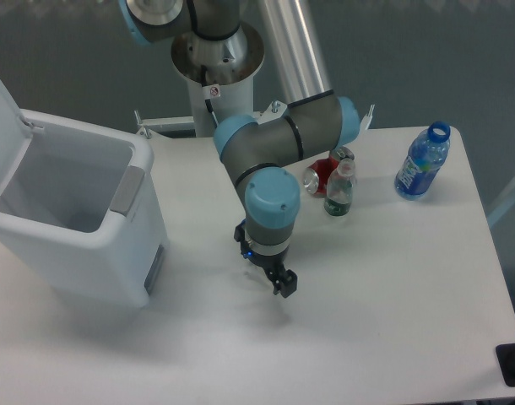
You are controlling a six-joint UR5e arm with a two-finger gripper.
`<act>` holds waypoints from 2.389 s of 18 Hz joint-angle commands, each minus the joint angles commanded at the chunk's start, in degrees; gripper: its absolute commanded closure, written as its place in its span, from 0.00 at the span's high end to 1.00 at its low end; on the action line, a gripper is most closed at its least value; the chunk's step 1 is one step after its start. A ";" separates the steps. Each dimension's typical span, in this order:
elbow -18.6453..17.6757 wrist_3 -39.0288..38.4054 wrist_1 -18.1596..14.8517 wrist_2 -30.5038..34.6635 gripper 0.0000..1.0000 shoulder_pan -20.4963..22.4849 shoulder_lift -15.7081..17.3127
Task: Pick up the paper ball
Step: 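Lower the gripper onto the white paper and close on it, then lift the held paper and carry it back toward the water bottle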
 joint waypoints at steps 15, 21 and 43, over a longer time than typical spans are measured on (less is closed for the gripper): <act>3.86 -0.43 0.18 2.29 0.15 1.05 -1.06; 7.47 -5.44 -0.44 2.90 0.00 2.37 0.70; 34.19 -0.63 -27.15 -3.00 0.00 12.57 -1.93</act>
